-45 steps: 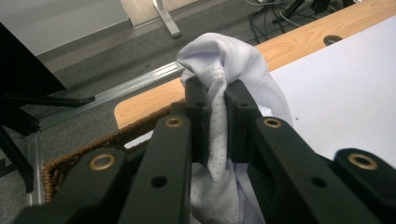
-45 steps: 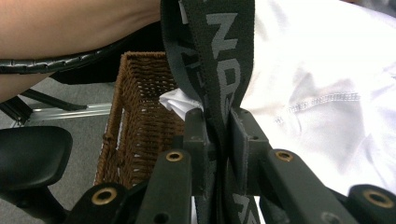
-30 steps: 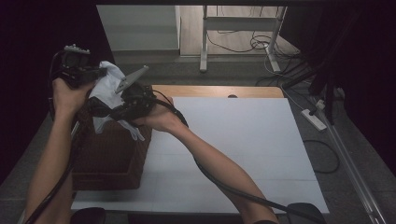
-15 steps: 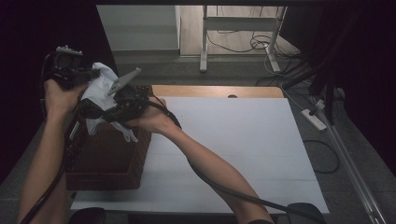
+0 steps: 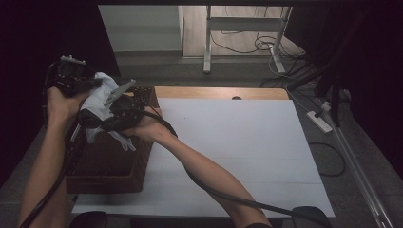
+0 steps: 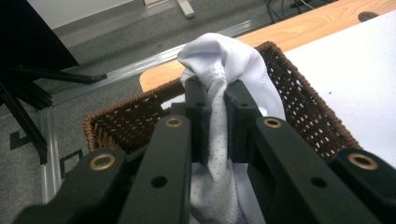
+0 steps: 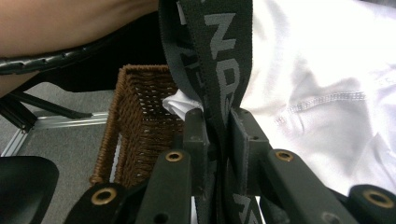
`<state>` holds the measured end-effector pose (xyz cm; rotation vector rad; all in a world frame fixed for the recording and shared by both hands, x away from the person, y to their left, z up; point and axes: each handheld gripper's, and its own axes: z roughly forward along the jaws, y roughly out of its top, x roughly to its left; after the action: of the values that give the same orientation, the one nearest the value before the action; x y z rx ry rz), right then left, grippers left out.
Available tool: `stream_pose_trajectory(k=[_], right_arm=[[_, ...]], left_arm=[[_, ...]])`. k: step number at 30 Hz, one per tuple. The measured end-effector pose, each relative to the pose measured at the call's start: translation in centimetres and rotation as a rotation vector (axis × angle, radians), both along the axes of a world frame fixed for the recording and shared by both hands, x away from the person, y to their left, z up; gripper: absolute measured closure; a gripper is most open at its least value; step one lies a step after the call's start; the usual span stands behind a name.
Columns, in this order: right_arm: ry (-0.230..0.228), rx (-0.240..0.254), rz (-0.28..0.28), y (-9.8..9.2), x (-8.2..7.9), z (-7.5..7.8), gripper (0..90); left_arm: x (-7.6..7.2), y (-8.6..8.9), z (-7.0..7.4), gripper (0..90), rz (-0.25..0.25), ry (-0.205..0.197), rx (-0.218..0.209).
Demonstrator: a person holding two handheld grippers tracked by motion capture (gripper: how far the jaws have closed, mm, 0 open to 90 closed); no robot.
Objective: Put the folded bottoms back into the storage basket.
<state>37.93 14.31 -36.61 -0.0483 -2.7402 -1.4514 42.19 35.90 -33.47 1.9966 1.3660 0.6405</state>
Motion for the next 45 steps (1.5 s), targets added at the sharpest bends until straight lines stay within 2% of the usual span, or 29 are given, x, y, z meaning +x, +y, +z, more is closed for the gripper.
stream_pose_trajectory(k=[23, 35, 43, 44, 45], right_arm=[[0.013, -0.065, -0.042, 1.3, 0.3, -5.0, 77.8], [0.02, -0.107, -0.058, 1.6, 0.3, -7.5, 77.5], [-0.002, -0.149, -0.06, 2.0, -0.1, -8.6, 76.6], [-0.018, -0.162, -0.047, 2.1, -0.3, -8.8, 72.2], [-0.018, -0.162, -0.047, 2.1, -0.3, -8.8, 72.2]], left_arm=[[1.5, -0.2, -5.2, 82.0, -0.02, 0.061, 0.029], [1.9, -0.1, -7.9, 81.8, -0.023, 0.079, 0.013], [1.9, -0.2, -9.5, 81.2, -0.023, 0.102, 0.021], [1.9, -0.2, -9.8, 75.6, -0.021, 0.11, 0.032], [1.9, -0.2, -10.1, 75.6, -0.008, 0.115, 0.045]])
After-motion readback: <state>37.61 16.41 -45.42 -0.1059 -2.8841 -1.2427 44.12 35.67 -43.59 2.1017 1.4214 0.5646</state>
